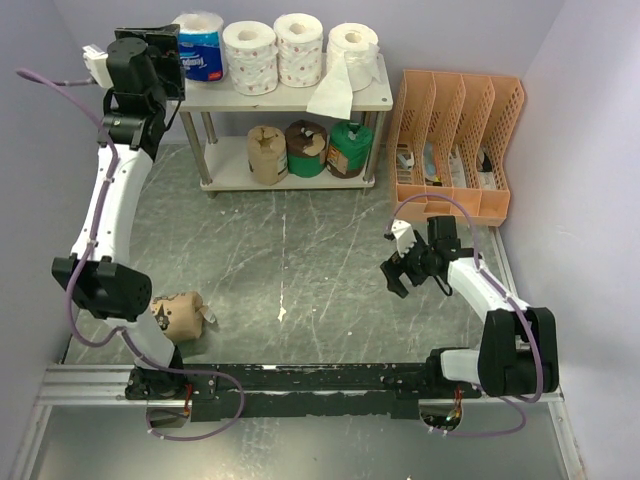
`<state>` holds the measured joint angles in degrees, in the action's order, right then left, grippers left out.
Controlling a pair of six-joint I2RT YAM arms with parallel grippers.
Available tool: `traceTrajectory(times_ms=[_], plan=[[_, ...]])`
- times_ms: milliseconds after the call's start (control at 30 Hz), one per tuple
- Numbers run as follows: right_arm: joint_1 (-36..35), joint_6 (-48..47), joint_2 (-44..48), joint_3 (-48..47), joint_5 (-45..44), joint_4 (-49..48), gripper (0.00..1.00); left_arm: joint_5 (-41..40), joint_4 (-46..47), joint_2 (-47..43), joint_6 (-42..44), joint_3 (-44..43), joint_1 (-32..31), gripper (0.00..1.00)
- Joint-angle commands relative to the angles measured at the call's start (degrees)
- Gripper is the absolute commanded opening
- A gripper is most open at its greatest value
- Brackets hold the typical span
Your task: Place and organize the paper towels onto the shelf
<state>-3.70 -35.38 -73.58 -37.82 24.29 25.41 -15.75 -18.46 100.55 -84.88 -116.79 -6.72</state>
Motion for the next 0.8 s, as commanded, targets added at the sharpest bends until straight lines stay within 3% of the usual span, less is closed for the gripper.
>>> traceTrajectory(times_ms=[0,167,300,400,433,467,533,567,667,767], plan=[[0.56,0.18,1.53,-1.20,2.20,0.93,1.00,-1.05,3.98,-7.02,4.71,1.51,0.39,0.99],[0.26,3.15,7.67,-3.66,10.74,-0.72,1.00,-4.17,9.08,-18.81,18.54,11.56,0.39,0.99],[0.20,20.04,7.84,-7.44,17.34,-6.11,1.00,-6.74,16.92,-30.95,39.31,26.62,0.39,0.99],[0.07,23.62,1.93,-12.62,35.14,-5.58,1.00,-11.47,17.96,-38.72,49.89,38.91,0.39,0.99],[-1.06,27.88,-0.50,-14.01,43.23,-8.26,1.00,-14.27,18.26,-40.92,52.43,42.64,0.39,0.99],[-3.14,34.73,-3.30,-14.63,45.60,-13.97,1.00,-17.77,19.29,-42.89,54.45,46.73,0.39,0.99],[-8.73,44.18,-8.20,-16.64,45.22,-24.05,0.95,-23.22,21.32,-45.87,58.55,52.99,0.39,0.99],[-12.63,43.88,-10.52,-18.69,43.49,-24.50,0.93,-25.69,21.66,-46.89,60.94,55.08,0.39,0.99],[-24.99,33.98,-17.49,-27.81,34.91,-15.60,0.89,-34.89,20.07,-49.70,62.58,59.30,0.40,0.99],[-34.58,30.62,-22.34,-31.57,29.80,-17.62,0.89,-43.60,30.56,-53.16,69.42,65.51,1.21,0.99]])
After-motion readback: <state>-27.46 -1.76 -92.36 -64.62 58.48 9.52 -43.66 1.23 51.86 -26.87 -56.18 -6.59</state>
